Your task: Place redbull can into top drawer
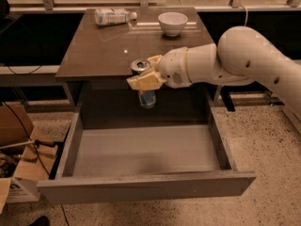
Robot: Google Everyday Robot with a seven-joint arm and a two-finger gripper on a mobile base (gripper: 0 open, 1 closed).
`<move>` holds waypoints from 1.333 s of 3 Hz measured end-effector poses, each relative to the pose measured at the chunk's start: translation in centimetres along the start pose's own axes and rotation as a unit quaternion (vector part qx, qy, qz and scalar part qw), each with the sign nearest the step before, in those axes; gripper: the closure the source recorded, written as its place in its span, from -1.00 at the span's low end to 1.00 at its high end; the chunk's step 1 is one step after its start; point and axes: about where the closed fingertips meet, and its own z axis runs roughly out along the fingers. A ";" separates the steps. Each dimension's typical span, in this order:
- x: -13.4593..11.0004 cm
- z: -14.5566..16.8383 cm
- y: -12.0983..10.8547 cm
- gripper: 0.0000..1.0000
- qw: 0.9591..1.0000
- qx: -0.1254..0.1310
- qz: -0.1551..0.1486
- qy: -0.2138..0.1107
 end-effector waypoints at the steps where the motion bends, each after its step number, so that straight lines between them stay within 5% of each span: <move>1: 3.5 0.7 2.0 1.00 0.999 -0.022 0.023 -0.001; 3: 3.3 1.0 2.0 1.00 0.999 -0.030 0.012 0.009; 4: 6.4 1.0 1.9 1.00 1.000 -0.020 0.006 -0.003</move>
Offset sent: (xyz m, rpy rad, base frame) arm -0.0128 0.0026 -0.0285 -0.0339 0.0303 0.0572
